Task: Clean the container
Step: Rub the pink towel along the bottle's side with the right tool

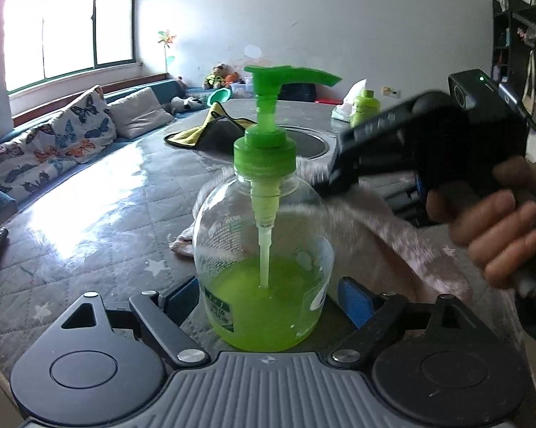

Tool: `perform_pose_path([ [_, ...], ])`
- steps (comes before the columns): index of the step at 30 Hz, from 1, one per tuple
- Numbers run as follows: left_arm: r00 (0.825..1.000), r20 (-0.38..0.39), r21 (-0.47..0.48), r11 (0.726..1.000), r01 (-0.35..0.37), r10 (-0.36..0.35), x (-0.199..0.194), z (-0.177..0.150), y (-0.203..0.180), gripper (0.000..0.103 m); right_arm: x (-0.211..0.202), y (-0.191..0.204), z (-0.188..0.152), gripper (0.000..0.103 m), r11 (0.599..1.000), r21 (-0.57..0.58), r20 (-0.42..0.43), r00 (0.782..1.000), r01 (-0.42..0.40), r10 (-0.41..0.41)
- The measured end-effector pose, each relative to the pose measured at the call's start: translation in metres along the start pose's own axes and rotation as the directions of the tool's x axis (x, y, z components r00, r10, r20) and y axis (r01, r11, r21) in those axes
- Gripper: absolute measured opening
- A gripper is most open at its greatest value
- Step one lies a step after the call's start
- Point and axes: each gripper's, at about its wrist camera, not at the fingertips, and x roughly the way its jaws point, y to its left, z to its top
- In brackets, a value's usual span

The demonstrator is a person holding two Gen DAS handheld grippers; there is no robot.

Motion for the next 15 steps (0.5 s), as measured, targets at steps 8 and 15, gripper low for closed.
perform_pose_path([
  [8,1.0,0.014,-0.007,1.0,-0.013,0.013,0.012,0.005,0.003,0.087,-0.006,-0.012,-0.009,0.024,0.999,0.001,-0.009,0.999,0.034,-0.034],
  [15,0.996,0.062,0.077,0.995,0.064,-0.069,0.016,-0.001,0.007,0.086,-0.03,-0.02,-0.012,0.024,0.999,0.039,0.026,0.999,0.025,-0.026],
])
